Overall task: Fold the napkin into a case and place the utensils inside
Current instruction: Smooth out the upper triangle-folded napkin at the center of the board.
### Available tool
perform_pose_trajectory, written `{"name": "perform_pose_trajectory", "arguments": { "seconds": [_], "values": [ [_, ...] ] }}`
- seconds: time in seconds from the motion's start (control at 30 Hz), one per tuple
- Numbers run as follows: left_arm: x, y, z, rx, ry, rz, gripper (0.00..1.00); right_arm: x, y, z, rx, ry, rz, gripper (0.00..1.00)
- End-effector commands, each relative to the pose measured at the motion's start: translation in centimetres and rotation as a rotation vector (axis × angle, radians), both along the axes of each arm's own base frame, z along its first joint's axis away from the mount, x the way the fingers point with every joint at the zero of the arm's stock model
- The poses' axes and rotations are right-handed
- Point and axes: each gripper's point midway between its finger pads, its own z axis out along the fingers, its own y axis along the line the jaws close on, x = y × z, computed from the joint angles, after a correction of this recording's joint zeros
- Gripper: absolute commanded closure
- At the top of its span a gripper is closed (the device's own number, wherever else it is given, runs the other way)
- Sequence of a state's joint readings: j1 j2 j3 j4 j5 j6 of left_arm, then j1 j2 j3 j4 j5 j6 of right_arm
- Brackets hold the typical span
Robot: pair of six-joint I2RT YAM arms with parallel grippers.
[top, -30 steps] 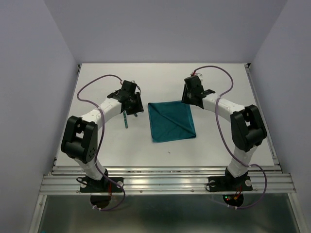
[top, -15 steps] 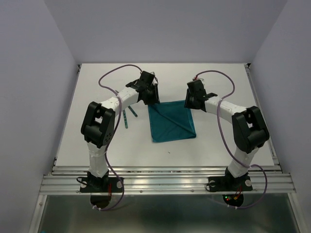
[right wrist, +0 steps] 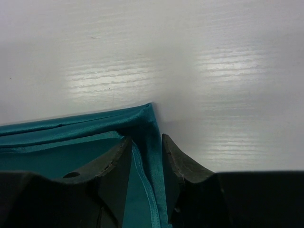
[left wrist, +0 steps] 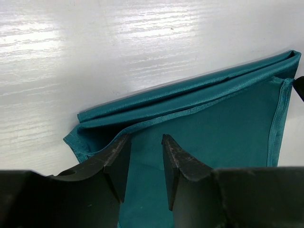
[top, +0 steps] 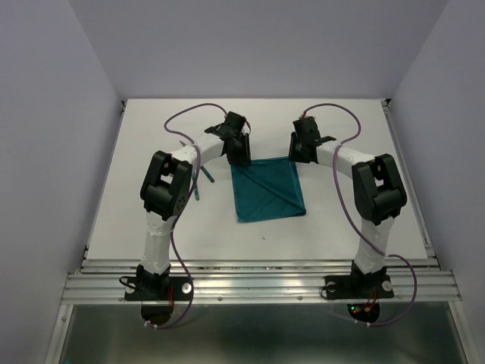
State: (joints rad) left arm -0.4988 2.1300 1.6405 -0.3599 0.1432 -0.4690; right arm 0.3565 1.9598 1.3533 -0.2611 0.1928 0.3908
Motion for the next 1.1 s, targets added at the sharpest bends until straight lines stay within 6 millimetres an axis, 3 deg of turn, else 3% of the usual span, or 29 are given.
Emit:
{"name": "perform_pose_trajectory", "arguments": {
  "seconds": [0.0,0.5,0.6,0.7,0.8,1.07],
  "values": [
    [1.5,0.1,2.5,-0.020,-0.057,-0.004,0.56,1.5,1.3,1.7,0.029,-0.042,0.045,0.63],
    [1.5,0.6,2.4,-0.012,-0.055,0.005,0.56,0.9,2.2,0.1,0.059,0.002,0.085,0.66],
    [1.4,0.4,2.3,-0.015,-0.053,0.003,0.56,1.0,2.1,0.3,0.058,-0.003,0.083,0.72],
    [1.4,0.5,2.3,-0.017,-0.052,0.005,0.56,1.2,1.9,0.6,0.053,-0.017,0.071,0.87],
    [1.2,0.5,2.4,-0.016,-0.052,0.002,0.56,1.4,1.8,1.0,0.052,-0.033,0.057,0.95],
    [1.0,0.6,3.1,-0.018,-0.062,-0.001,0.56,2.4,2.1,2.2,0.074,-0.078,0.042,0.99]
  ]
}}
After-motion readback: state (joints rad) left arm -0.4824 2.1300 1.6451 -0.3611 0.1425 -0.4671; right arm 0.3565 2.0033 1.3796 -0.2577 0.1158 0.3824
